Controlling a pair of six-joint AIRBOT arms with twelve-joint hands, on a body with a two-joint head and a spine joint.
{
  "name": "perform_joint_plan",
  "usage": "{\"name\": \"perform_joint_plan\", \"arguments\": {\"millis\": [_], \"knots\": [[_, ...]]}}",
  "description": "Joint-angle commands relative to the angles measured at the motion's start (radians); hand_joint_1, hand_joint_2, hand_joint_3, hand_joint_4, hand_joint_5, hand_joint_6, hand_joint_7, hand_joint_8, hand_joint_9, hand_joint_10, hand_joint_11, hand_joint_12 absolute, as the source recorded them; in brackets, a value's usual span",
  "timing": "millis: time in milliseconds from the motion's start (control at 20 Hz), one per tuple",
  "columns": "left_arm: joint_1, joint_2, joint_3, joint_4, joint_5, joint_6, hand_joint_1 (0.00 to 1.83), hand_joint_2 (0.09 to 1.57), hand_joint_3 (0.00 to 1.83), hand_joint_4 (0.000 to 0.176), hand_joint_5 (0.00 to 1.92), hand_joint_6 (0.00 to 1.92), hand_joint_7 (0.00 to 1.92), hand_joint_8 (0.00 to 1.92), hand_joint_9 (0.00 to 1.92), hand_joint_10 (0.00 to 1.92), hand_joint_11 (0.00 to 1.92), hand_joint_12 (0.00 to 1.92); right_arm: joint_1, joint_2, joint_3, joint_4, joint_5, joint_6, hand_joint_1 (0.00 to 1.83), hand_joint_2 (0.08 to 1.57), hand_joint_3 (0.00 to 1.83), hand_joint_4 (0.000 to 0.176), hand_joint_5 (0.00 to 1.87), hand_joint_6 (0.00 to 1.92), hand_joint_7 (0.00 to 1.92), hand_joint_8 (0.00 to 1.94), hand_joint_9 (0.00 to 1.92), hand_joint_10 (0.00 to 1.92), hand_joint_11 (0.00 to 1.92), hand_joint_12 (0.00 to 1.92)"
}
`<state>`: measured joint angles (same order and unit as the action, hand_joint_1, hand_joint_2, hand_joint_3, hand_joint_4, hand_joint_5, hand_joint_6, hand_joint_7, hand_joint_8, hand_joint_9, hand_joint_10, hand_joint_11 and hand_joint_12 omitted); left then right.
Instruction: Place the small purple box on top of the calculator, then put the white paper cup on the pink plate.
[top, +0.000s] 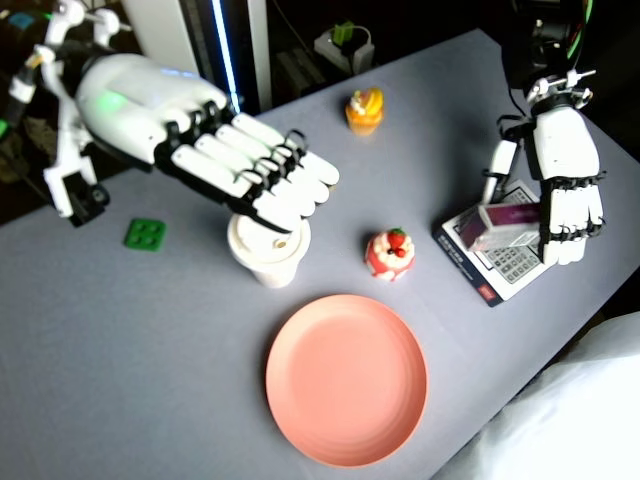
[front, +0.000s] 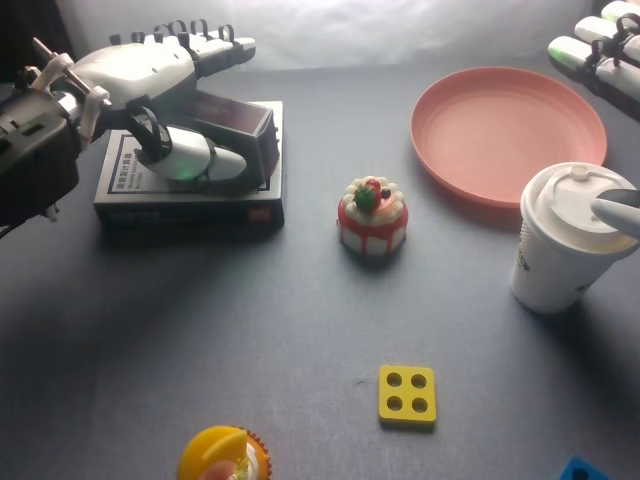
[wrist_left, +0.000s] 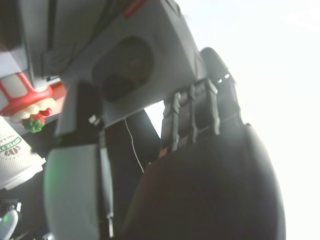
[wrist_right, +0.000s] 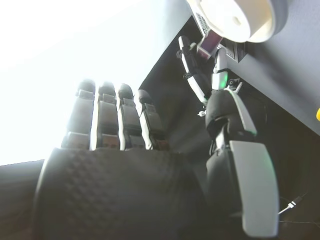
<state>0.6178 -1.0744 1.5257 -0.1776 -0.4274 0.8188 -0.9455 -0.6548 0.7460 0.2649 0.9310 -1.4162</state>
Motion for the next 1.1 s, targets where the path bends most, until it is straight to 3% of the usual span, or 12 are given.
{"name": "perform_joint_plan", "arguments": {"millis": [0, 100, 150, 200, 250, 400, 500, 550, 600, 750, 850, 1050], "knots": [[-0.018, 0.013, -0.006, -0.004, -0.138, 0.003, 0.73, 1.05, 0.0, 0.072, 0.06, 0.0, 0.0, 0.0, 0.03, 0.02, 0.0, 0.91, 0.009, 0.006, -0.002, -0.009, 0.128, 0.001, 0.36, 1.28, 0.0, 0.0, 0.0, 0.0, 0.0, 0.0, 0.0, 0.0, 0.0, 0.0], [-0.017, 0.04, -0.042, 0.005, -0.187, 0.003, 0.72, 1.05, 0.0, 0.07, 0.06, 0.0, 0.0, 0.0, 0.03, 0.02, 0.0, 0.93, 0.004, 0.018, -0.005, -0.01, 0.133, 0.022, 0.36, 1.28, 0.0, 0.0, 0.0, 0.0, 0.0, 0.0, 0.0, 0.0, 0.0, 0.0], [-0.016, 0.06, -0.068, 0.013, -0.225, 0.003, 0.75, 1.04, 0.0, 0.12, 0.03, 0.01, 0.0, 0.0, 0.0, 0.0, 0.0, 0.57, -0.001, 0.026, -0.005, -0.018, 0.136, 0.05, 0.38, 1.25, 0.0, 0.0, 0.0, 0.0, 0.0, 0.0, 0.0, 0.0, 0.0, 0.0], [-0.015, 0.084, -0.102, 0.024, -0.272, 0.003, 0.74, 1.04, 0.0, 0.134, 0.01, 0.0, 0.0, 0.0, 0.0, 0.0, 0.0, 0.16, -0.007, 0.035, -0.005, -0.036, 0.14, 0.085, 0.48, 1.24, 0.0, 0.0, 0.0, 0.0, 0.0, 0.0, 0.0, 0.0, 0.0, 0.0], [-0.013, 0.101, -0.124, 0.031, -0.303, 0.003, 0.74, 1.05, 0.0, 0.138, 0.0, 0.0, 0.0, 0.0, 0.0, 0.0, 0.0, 0.03, -0.01, 0.041, -0.005, -0.048, 0.14, 0.11, 0.5, 1.23, 0.0, 0.0, 0.0, 0.0, 0.0, 0.0, 0.0, 0.0, 0.0, 0.0], [0.007, 0.157, -0.198, 0.046, -0.423, 0.003, 0.69, 1.06, 0.01, 0.161, 0.0, 0.0, 0.0, 0.0, 0.0, 0.0, 0.0, 0.0, -0.037, 0.049, 0.016, -0.107, 0.138, 0.236, 0.47, 1.12, 0.0, 0.0, 0.0, 0.0, 0.0, 0.0, 0.0, 0.0, 0.03, 0.01], [0.023, 0.182, -0.235, 0.051, -0.491, 0.003, 0.69, 1.07, 0.01, 0.158, 0.0, 0.0, 0.0, 0.0, 0.0, 0.0, 0.0, 0.0, -0.063, 0.043, 0.05, -0.151, 0.126, 0.352, 0.48, 1.1, 0.0, 0.024, 0.0, 0.0, 0.0, 0.0, 0.0, 0.0, 0.03, 0.02], [0.025, 0.19, -0.252, 0.06, -0.521, 0.002, 0.67, 1.08, 0.02, 0.172, 0.0, 0.0, 0.0, 0.0, 0.0, 0.0, 0.0, 0.0, -0.065, 0.032, 0.071, -0.171, 0.106, 0.409, 0.5, 1.06, 0.0, 0.0, 0.0, 0.0, 0.0, 0.0, 0.0, 0.0, 0.01, 0.29], [0.025, 0.195, -0.262, 0.071, -0.54, 0.001, 0.64, 1.1, 0.02, 0.175, 0.0, 0.0, 0.0, 0.0, 0.0, 0.0, 0.0, 0.0, -0.065, 0.015, 0.09, -0.183, 0.084, 0.441, 0.55, 1.01, 0.0, 0.0, 0.0, 0.0, 0.0, 0.0, 0.0, 0.0, 0.0, 0.27], [0.025, 0.204, -0.28, 0.093, -0.573, -0.007, 0.61, 1.1, 0.02, 0.176, 0.0, 0.0, 0.0, 0.0, 0.0, 0.0, 0.0, 0.0, -0.056, -0.032, 0.128, -0.186, 0.032, 0.464, 0.58, 0.95, 0.0, 0.0, 0.0, 0.0, 0.0, 0.0, 0.0, 0.0, 0.0, 0.32], [0.025, 0.206, -0.284, 0.099, -0.577, -0.012, 0.65, 1.12, 0.02, 0.173, 0.0, 0.0, 0.0, 0.0, 0.0, 0.0, 0.0, 0.0, -0.041, -0.064, 0.153, -0.186, -0.005, 0.473, 0.65, 0.93, 0.0, 0.027, 0.0, 0.0, 0.0, 0.0, 0.0, 0.0, 0.0, 0.46], [0.036, 0.205, -0.284, 0.099, -0.577, -0.018, 0.65, 1.12, 0.02, 0.161, 0.0, 0.0, 0.0, 0.0, 0.0, 0.0, 0.0, 0.0, -0.001, -0.121, 0.203, -0.181, -0.08, 0.474, 0.67, 0.94, 0.0, 0.036, 0.0, 0.0, 0.0, 0.0, 0.0, 0.0, 0.0, 0.47]]}}
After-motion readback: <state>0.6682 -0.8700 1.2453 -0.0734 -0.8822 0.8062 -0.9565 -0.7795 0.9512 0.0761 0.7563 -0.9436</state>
